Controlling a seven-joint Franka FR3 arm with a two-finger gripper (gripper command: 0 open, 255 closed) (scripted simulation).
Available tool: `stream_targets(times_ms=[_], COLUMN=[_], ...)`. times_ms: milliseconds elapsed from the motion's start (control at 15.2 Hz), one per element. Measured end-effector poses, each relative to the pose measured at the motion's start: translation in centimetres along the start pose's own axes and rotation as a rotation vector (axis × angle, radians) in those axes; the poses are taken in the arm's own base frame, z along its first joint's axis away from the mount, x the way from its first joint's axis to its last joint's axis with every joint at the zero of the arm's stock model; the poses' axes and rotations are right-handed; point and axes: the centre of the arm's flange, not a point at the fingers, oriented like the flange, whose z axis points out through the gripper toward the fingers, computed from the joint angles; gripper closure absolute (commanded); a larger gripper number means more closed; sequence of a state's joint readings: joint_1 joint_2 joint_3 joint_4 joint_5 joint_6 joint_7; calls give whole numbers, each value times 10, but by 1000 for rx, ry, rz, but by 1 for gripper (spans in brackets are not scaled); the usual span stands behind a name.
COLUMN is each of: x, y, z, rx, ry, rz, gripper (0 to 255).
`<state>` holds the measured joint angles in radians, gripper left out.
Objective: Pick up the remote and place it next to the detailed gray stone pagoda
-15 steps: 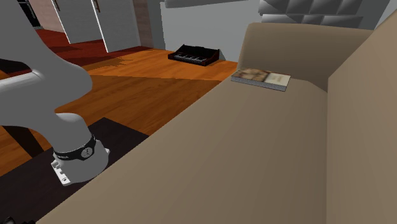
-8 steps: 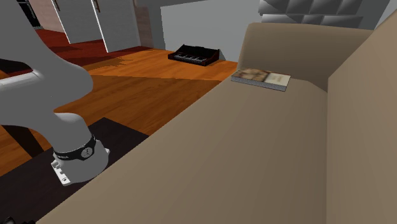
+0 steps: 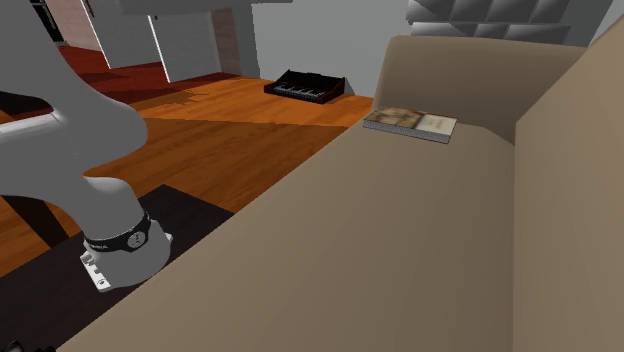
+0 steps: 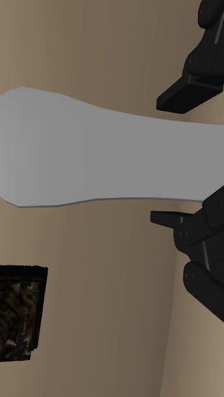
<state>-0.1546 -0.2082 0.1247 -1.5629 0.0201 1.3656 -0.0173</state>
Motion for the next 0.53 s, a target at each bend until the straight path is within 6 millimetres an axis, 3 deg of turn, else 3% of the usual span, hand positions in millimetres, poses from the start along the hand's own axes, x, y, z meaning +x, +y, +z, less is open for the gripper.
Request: stream_targets(times_ms=[528], x=[16], y=[105], z=[2], rx=[0], ry=[0], rz=[0], gripper=[255])
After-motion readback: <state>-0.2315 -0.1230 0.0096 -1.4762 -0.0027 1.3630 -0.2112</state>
